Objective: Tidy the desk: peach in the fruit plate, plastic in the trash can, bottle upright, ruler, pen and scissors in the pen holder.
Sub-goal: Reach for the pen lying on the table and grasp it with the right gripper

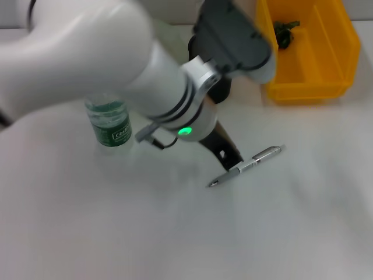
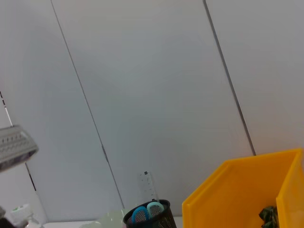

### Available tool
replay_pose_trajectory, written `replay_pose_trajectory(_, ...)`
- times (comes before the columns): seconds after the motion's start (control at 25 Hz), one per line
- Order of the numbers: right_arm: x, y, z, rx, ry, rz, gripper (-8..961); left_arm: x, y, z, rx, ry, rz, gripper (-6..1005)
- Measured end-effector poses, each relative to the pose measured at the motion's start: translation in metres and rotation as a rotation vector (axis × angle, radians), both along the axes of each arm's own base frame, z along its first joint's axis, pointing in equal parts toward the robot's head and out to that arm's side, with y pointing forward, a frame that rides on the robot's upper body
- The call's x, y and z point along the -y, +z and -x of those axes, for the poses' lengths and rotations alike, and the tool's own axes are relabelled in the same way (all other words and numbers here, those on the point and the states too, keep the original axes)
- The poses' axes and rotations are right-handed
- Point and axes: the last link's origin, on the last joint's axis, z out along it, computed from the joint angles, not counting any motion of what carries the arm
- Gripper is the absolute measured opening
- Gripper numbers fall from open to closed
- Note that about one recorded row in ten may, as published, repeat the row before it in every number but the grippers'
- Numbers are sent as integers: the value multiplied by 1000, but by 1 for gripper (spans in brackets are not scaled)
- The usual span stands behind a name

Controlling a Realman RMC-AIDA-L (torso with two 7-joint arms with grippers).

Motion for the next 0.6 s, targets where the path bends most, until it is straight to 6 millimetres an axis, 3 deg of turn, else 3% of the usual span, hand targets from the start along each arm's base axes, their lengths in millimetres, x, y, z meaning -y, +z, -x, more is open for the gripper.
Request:
replay_pose_trajectory(0.2, -1, -1, 1, -3, 2, 5, 601, -3, 3, -20, -31, -24, 14, 60)
replay_pose_trajectory(0.44, -2, -4, 2, -4, 6, 16, 603, -4, 0, -14, -67, 16, 36, 247)
replay_pose_trajectory(0.6, -4, -7, 4, 3, 15, 30, 603, -6, -4, -5, -73, 48, 37, 457)
